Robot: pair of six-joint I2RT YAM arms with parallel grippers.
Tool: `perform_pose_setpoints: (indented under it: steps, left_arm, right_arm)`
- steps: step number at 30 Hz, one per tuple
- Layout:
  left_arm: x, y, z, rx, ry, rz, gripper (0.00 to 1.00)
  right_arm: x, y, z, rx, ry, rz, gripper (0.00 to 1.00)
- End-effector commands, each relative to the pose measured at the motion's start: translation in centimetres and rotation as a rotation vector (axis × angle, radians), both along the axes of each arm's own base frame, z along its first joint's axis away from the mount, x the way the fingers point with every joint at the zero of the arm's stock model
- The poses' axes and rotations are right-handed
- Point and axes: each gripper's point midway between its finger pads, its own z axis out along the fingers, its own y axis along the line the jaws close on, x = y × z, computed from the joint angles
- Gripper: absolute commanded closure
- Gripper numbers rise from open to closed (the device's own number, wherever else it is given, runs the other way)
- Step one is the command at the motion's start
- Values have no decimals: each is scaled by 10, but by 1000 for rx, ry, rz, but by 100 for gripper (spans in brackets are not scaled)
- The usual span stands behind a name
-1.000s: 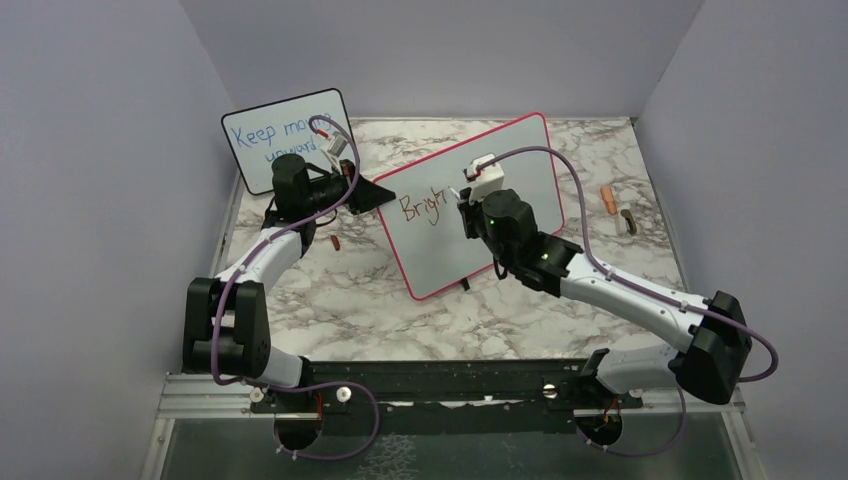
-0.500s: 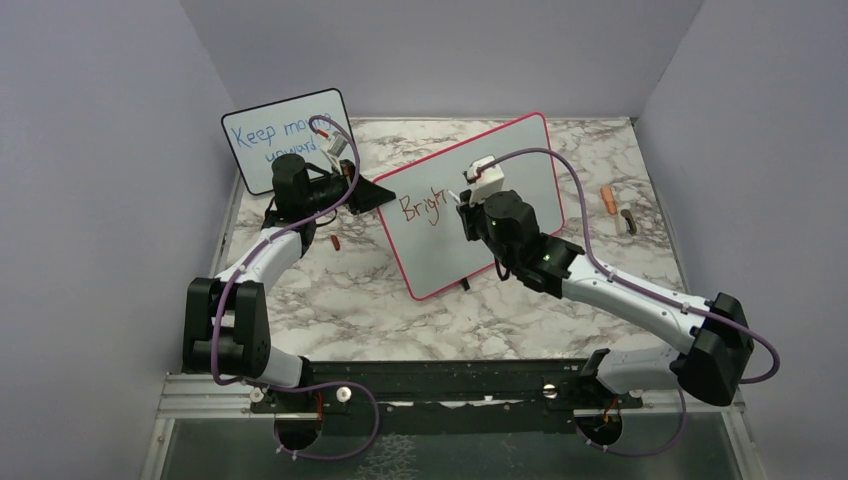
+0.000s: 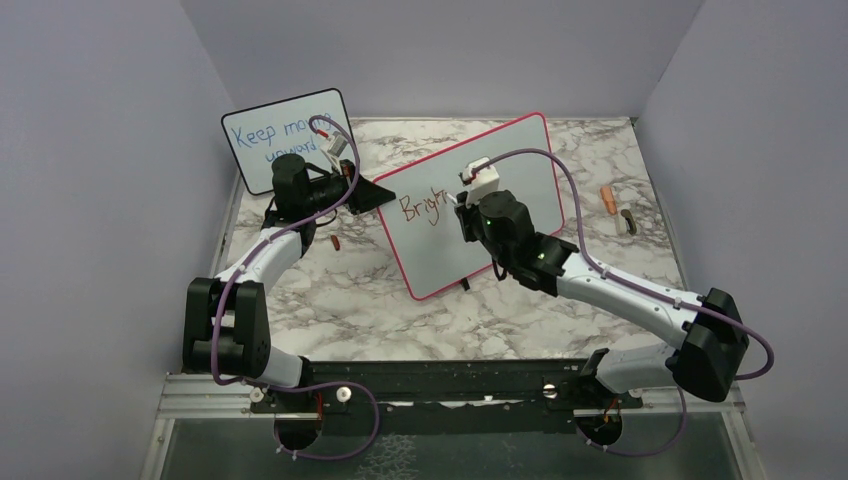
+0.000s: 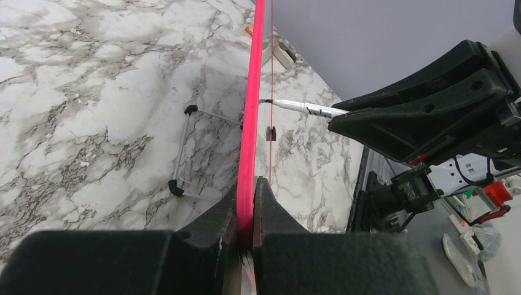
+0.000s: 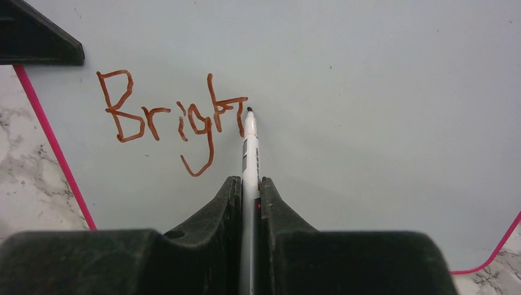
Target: Write a sentence on the whiteboard
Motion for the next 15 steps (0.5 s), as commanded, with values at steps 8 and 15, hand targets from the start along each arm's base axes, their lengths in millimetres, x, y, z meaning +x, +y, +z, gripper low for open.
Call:
perform_pose_setpoints:
  steps: [8, 15]
  left_arm:
    - [0, -3, -35, 57, 69, 3, 100]
    - [0, -3, -35, 58, 69, 2, 100]
  right_arm:
    - [8, -13, -10, -22, 9, -50, 99]
    - [10, -21, -7, -18, 1, -80, 99]
